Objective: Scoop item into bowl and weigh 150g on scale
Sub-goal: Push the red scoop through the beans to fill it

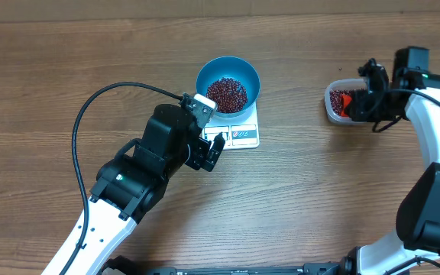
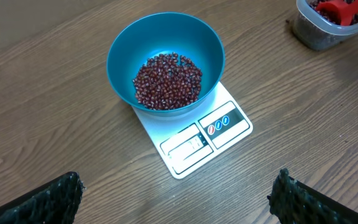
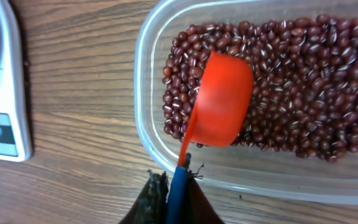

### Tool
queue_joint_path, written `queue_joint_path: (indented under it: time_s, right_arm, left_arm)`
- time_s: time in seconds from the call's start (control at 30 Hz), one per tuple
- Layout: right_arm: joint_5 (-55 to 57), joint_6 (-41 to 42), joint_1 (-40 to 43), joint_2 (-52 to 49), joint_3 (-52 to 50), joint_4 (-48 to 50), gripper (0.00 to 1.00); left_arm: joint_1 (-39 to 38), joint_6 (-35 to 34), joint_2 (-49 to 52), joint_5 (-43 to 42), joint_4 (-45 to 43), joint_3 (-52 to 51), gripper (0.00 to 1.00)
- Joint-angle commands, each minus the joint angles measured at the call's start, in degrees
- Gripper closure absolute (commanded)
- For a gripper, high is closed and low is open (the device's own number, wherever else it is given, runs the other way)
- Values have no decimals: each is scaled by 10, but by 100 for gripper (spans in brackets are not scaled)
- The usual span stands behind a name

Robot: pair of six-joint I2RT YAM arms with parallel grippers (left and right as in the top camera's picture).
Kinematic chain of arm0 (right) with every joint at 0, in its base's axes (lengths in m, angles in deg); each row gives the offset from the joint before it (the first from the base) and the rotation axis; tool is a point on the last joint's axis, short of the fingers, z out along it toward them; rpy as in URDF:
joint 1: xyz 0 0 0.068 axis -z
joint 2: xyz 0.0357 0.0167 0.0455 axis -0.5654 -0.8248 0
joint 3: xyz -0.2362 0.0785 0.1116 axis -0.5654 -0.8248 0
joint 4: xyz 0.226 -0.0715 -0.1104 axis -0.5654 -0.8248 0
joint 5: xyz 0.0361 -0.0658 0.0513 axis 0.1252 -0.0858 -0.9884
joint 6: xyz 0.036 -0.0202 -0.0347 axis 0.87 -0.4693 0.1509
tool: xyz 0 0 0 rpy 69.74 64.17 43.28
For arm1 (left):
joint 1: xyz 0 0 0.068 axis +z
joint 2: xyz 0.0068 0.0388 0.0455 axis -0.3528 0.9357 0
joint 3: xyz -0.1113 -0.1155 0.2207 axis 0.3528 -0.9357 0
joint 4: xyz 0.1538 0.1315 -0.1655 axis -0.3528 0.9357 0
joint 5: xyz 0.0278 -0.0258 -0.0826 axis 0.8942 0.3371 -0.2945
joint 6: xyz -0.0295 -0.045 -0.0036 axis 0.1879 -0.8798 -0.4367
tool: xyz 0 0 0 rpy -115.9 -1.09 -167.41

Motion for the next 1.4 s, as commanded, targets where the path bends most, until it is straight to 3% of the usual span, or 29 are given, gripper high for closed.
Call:
queue_joint_path:
  time_s: [0.0, 0.63, 1.37]
  right_arm:
    - [-79, 3, 16, -5, -23, 5, 96]
    - [-195, 60, 62, -6, -41, 36, 96]
    - [-216, 60, 63, -6, -41, 44, 96]
  left_arm:
    - [2, 11, 1, -1, 0, -2, 0]
    - [2, 11, 1, -1, 0, -2, 0]
    - [2, 11, 1, -1, 0, -2, 0]
